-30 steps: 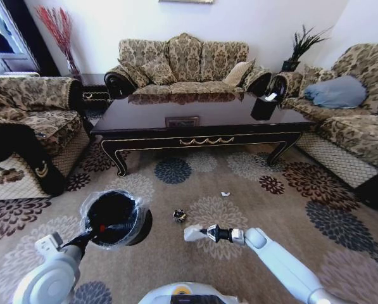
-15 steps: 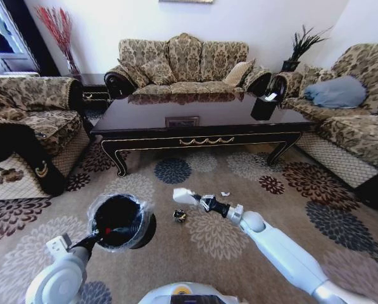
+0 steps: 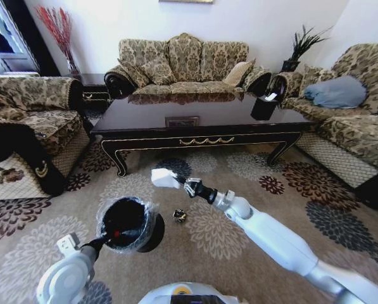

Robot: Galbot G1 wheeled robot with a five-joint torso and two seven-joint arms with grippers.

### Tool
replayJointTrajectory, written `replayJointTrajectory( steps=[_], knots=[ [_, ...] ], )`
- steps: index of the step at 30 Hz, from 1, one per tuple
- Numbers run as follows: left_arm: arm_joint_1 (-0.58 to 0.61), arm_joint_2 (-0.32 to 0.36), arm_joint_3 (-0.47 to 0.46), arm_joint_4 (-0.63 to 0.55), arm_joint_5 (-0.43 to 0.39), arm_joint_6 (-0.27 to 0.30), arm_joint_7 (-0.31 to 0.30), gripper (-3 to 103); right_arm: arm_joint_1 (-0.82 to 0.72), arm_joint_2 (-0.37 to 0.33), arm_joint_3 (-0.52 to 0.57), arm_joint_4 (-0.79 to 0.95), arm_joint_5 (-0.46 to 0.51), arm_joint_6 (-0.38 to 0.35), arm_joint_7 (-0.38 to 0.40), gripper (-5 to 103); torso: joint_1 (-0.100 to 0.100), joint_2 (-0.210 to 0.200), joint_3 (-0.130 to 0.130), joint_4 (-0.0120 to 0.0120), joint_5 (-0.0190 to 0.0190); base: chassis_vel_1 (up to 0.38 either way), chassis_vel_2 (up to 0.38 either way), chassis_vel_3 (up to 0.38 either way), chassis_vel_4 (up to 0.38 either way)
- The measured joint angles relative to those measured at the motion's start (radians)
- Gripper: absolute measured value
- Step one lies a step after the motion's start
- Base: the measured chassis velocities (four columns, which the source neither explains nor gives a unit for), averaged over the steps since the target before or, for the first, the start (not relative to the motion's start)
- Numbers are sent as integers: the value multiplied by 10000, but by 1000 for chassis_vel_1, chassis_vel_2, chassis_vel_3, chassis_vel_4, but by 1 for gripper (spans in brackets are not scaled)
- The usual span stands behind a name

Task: Move to the front of the table and pick up the trash from the floor, then place it into the trash bin.

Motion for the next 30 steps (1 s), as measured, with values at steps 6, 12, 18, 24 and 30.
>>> replayJointTrajectory(
  steps=[6,12,18,24,30],
  knots=[
    [-296,-45,14,275,-205,33,-72,2,1321,637,-1462,-1043,87,270,31,0,1,0,1,2,1,0,0,0,0],
    [-495,-15,-23,504,-316,36,-94,2,1980,1125,-2313,-1294,200,484,17,0,2,0,0,4,-1,0,0,0,0],
    [-711,-13,-138,649,-389,18,-107,2,2227,1190,-3264,-616,199,504,95,0,1,0,-1,3,1,0,0,0,0],
    [-1023,-96,14,848,-394,0,-75,2,2180,1377,-3699,-619,-291,645,648,0,1,0,-1,0,0,0,0,0,0],
    [-1191,-68,-14,899,-426,-109,91,2,2070,1706,-3862,-1112,-543,855,673,0,0,0,-1,3,1,0,0,0,0]
  ],
)
